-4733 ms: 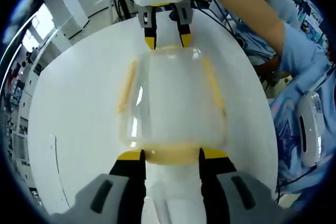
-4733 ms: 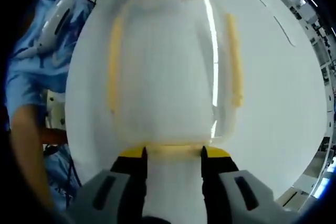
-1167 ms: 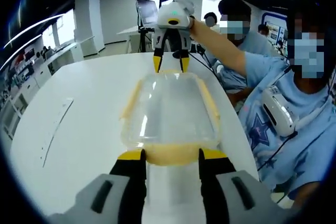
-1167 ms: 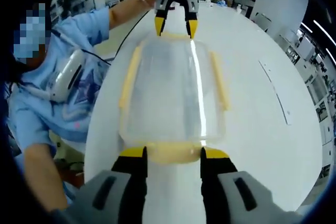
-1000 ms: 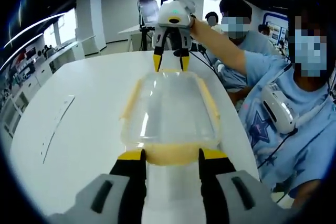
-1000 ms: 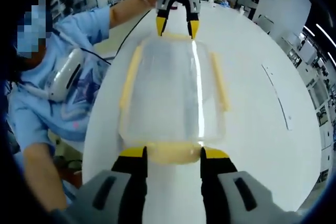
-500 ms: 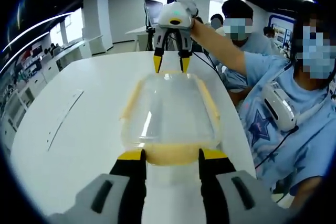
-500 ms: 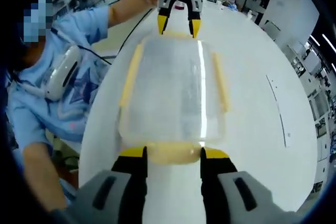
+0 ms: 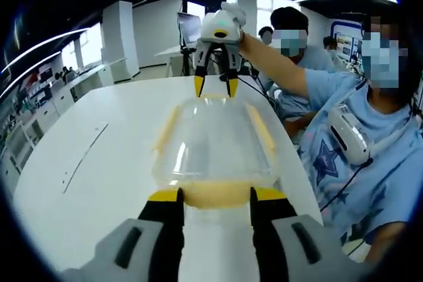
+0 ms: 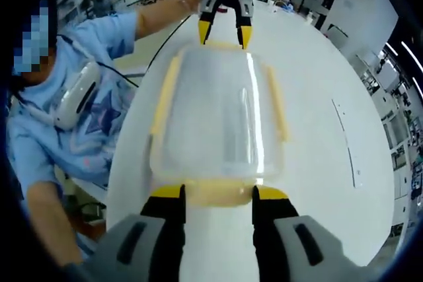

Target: Snap each plastic latch of the storage box into its locked position after aligning the lid with the box until every specified latch is closed and the lid sits flush.

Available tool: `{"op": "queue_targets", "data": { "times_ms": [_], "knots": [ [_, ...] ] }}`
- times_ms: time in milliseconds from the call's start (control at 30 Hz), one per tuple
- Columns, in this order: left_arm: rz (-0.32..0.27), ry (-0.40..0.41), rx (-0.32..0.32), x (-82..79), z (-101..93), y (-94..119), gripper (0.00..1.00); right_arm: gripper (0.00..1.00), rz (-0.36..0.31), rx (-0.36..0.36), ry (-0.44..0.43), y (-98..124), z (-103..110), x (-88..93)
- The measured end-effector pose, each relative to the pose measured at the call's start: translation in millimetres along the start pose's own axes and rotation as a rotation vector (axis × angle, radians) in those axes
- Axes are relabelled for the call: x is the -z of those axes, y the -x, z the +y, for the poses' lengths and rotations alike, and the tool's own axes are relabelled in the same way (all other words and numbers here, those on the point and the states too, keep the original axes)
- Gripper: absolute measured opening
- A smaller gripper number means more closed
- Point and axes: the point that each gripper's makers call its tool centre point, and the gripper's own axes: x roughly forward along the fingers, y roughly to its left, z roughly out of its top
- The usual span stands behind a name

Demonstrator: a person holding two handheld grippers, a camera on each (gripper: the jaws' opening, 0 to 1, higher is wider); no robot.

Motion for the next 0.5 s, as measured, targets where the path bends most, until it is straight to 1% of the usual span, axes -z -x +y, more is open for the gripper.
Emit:
{"op": "queue_targets", "data": {
  "times_ms": [300,400,500],
  "knots": [
    [-0.036,-0.004,0.005,0.9,1.6,5.3,0.38,0.38,-0.026,0.020,-0.006,-0.3,-5.2,-4.8],
    [-0.042,-0.004,0.005,2.3,0.7,6.6,0.38,0.38,-0.018,0.017,-0.005,-3.5,-4.0,-6.8],
    [-0.042,-0.004,-0.001,7.8,-1.2,6.3,0.38,0.38,-0.011,0.020,0.003,-5.7,-4.0,-8.6]
  ]
}}
